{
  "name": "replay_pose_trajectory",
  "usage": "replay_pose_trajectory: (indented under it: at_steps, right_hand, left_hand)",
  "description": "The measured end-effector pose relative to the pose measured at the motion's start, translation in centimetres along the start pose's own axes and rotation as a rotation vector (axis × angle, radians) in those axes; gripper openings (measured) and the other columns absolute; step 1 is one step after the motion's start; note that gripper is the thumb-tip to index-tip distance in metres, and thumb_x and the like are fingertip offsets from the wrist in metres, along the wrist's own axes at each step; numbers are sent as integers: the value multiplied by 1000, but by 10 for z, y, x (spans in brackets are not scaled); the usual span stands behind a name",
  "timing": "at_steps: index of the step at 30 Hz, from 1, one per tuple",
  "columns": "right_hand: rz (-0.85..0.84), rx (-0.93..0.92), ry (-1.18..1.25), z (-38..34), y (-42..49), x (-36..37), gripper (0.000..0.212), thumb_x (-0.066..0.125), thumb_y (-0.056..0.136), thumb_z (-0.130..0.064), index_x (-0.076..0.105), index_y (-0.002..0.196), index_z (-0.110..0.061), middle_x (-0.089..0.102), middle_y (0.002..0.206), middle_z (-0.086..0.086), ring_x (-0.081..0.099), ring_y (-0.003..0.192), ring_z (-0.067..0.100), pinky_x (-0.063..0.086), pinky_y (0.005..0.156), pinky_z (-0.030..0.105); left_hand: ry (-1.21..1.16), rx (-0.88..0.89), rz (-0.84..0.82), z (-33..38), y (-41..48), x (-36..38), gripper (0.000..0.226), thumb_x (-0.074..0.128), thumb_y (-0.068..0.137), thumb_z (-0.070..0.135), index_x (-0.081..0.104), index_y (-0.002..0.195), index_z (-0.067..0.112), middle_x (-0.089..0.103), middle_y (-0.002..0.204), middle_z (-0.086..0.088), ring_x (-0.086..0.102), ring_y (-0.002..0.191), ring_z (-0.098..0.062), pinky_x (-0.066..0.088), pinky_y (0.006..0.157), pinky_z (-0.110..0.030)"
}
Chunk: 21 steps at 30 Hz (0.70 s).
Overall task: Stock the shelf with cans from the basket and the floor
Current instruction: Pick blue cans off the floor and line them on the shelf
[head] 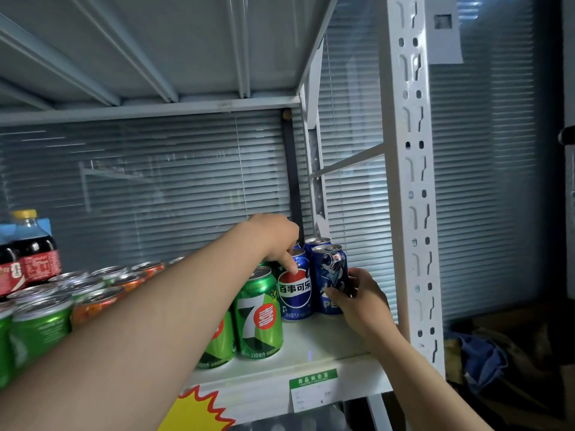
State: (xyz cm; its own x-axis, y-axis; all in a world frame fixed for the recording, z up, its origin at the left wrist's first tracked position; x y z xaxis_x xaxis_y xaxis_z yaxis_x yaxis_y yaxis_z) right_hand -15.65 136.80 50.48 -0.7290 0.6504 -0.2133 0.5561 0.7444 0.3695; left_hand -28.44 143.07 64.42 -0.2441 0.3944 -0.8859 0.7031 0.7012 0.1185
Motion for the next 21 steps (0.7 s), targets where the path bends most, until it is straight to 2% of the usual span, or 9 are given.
replay_pose_trajectory:
  at_steps: [2, 6, 10, 12, 14, 17, 19, 21]
  right_hand:
    - [5, 6, 20, 1, 1, 0, 42, 75, 83, -21, 55, 120, -16, 68, 107, -1, 62, 92, 17, 43, 64, 20]
    - [16, 22, 47, 0, 2, 1, 47, 79, 79, -22, 54, 117, -14, 69, 107, 2, 64, 92, 20, 45, 69, 27]
    - [9, 13, 66, -1, 1, 1, 59, 81, 78, -24, 48, 126, -13, 63, 110, -3, 59, 92, 15, 40, 62, 21]
    - [-14, 8, 56, -1, -1, 1, 66, 74, 85, -23, 39, 141, -17, 54, 114, -6, 53, 99, 13, 40, 72, 23]
    - [-38, 1, 59, 1, 0, 2, 68, 67, 89, -21, 31, 147, -19, 58, 115, -5, 56, 104, 15, 40, 81, 26]
    - [-7, -21, 59, 3, -1, 0, 61, 67, 88, -21, 36, 140, -20, 60, 96, -12, 59, 88, 8, 43, 70, 26]
    - [20, -6, 105, 4, -2, -4, 59, 69, 86, -19, 38, 136, -22, 57, 102, -10, 55, 88, 7, 40, 64, 20]
    - [-20, -2, 141, 2, -2, -3, 62, 66, 89, -15, 34, 141, -26, 53, 108, -9, 49, 92, 9, 40, 68, 19]
  left_hand:
    - [-6, 1, 2, -1, 0, 1, 50, 66, 83, 54, 67, 112, 13, 51, 73, 5, 53, 82, -21, 43, 70, -31]
    - [-28, 3, 9, -3, 0, 3, 50, 66, 83, 54, 67, 113, 14, 53, 75, 5, 53, 82, -21, 40, 67, -29]
    - [-25, 7, 17, -2, -1, 4, 48, 65, 83, 54, 68, 112, 15, 53, 75, 4, 53, 81, -20, 39, 65, -30]
    - [-31, 7, 22, -3, -1, 5, 47, 65, 83, 55, 69, 110, 16, 51, 71, 6, 54, 81, -20, 39, 64, -30]
    - [-39, 8, 27, -4, 0, 6, 48, 65, 83, 55, 69, 110, 16, 52, 72, 6, 55, 81, -20, 39, 63, -29]
    - [-56, 5, 35, -4, 0, 6, 49, 66, 83, 54, 68, 114, 16, 55, 80, 5, 54, 84, -19, 39, 66, -29]
    - [-61, 5, 37, -4, 1, 6, 49, 66, 83, 54, 68, 113, 16, 54, 77, 5, 54, 83, -19, 39, 65, -29]
    - [-59, 10, 35, -4, 2, 6, 48, 66, 83, 54, 69, 112, 16, 54, 74, 6, 55, 82, -20, 39, 64, -29]
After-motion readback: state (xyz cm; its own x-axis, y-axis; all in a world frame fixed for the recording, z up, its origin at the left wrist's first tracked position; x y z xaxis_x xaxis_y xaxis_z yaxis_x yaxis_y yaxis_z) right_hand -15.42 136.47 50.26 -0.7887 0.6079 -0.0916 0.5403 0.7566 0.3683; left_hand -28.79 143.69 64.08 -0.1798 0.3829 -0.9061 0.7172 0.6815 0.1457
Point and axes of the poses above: each hand's wrist, its own y-axis towards the middle knuckle, its own x-axis out of the palm, z = x × y, the point moved 4 cm from there along y, towards the middle knuckle
